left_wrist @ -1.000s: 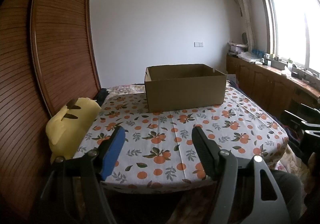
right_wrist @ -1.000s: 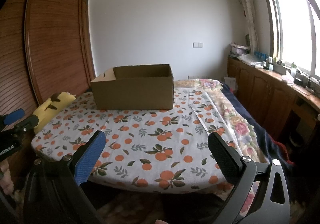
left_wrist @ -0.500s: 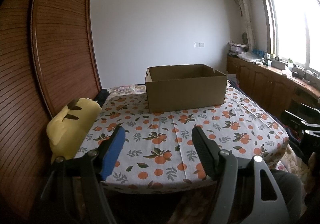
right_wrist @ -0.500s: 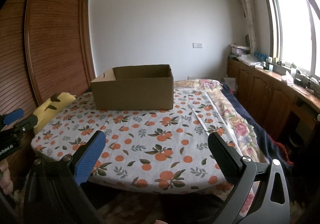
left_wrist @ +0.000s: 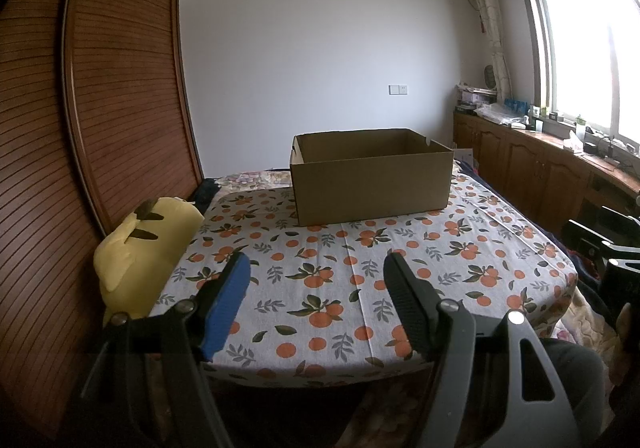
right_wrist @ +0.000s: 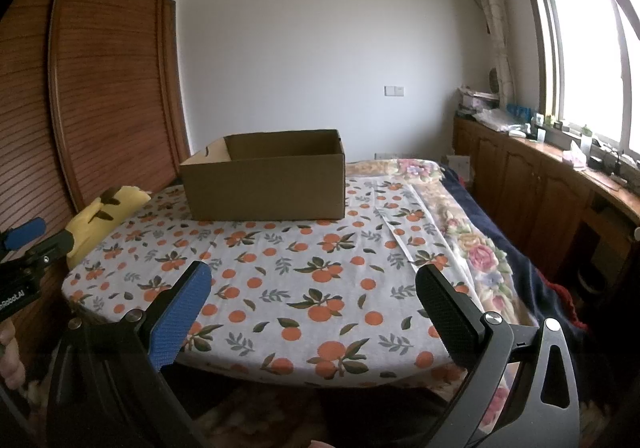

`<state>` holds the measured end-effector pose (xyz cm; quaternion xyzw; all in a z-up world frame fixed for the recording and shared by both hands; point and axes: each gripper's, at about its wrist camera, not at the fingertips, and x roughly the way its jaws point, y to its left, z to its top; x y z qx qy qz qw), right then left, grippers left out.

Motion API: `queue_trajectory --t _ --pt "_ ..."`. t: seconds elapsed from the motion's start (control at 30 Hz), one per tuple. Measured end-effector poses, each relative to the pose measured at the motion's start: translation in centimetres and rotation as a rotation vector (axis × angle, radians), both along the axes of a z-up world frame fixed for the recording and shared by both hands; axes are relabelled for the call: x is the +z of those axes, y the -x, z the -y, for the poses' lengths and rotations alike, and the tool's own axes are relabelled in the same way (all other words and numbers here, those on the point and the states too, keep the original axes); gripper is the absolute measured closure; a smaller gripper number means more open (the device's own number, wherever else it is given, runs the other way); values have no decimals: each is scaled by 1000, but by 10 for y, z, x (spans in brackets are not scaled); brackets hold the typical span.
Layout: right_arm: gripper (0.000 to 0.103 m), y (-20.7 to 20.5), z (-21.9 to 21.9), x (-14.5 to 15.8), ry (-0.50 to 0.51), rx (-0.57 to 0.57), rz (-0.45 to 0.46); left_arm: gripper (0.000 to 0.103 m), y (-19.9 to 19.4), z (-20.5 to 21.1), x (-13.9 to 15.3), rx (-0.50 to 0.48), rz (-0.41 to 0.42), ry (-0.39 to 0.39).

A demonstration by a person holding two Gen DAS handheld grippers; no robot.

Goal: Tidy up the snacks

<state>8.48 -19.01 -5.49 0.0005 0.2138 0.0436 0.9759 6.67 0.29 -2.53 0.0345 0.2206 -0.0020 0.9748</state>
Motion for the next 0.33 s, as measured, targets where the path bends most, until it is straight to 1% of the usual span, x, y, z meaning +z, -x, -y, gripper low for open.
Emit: queue_trajectory --t 0.33 --pt "0 -1 2 1 5 -1 5 33 2 -4 0 3 -2 7"
